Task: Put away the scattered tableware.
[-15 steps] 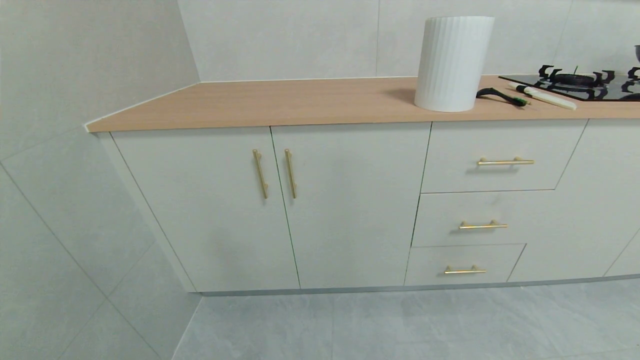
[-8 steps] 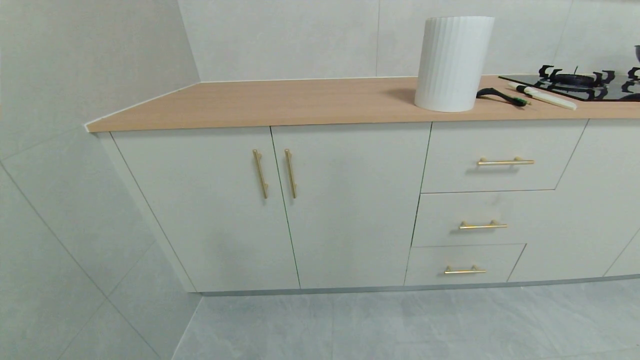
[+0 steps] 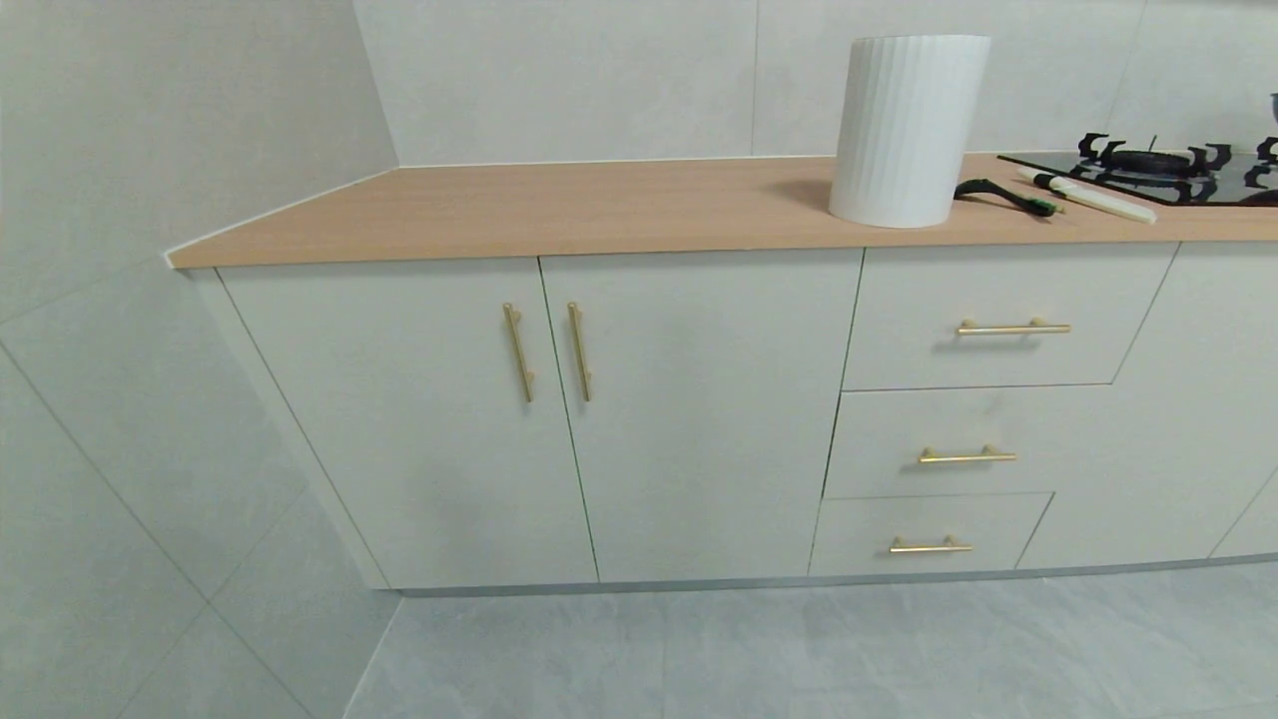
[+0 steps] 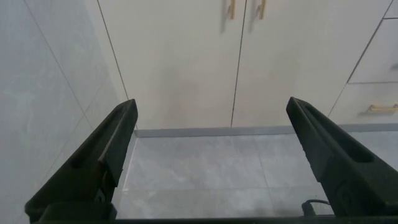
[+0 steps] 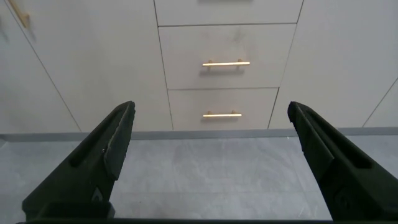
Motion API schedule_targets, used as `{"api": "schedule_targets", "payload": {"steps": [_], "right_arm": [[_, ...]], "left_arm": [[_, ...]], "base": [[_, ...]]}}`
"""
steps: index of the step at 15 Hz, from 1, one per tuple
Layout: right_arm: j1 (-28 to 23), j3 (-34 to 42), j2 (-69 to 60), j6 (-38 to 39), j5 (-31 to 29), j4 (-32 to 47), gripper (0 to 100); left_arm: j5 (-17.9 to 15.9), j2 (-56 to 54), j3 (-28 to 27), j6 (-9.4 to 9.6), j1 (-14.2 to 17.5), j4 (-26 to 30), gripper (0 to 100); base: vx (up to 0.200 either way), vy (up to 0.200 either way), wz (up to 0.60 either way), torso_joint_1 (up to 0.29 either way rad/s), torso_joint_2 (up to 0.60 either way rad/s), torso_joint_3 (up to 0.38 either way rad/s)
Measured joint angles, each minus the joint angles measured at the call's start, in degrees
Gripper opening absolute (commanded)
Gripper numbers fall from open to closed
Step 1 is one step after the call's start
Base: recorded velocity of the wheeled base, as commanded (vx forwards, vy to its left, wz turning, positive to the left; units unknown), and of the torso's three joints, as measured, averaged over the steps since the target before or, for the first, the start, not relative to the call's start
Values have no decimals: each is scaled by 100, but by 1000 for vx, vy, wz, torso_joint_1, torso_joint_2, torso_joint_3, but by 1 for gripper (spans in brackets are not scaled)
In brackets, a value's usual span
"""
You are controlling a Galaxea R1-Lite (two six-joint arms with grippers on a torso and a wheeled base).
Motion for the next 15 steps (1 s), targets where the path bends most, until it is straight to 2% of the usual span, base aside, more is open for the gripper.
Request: {"api": "schedule_targets", "payload": {"steps": [5, 12, 15], "right_arm": [[0, 0, 2, 4, 0, 0, 100], [0, 0, 5, 4, 0, 0, 100], [0, 0, 5, 4, 0, 0, 100]], "left_arm": [[-2, 0, -5, -11, -2, 5, 100], [0, 0, -5, -12, -2, 2, 100], [-2, 0, -5, -12, 5, 0, 100]], "base": [[200, 0, 0, 2, 2, 1], [0, 0, 0, 0, 0, 0], [0, -200, 0, -2, 1, 9]]}}
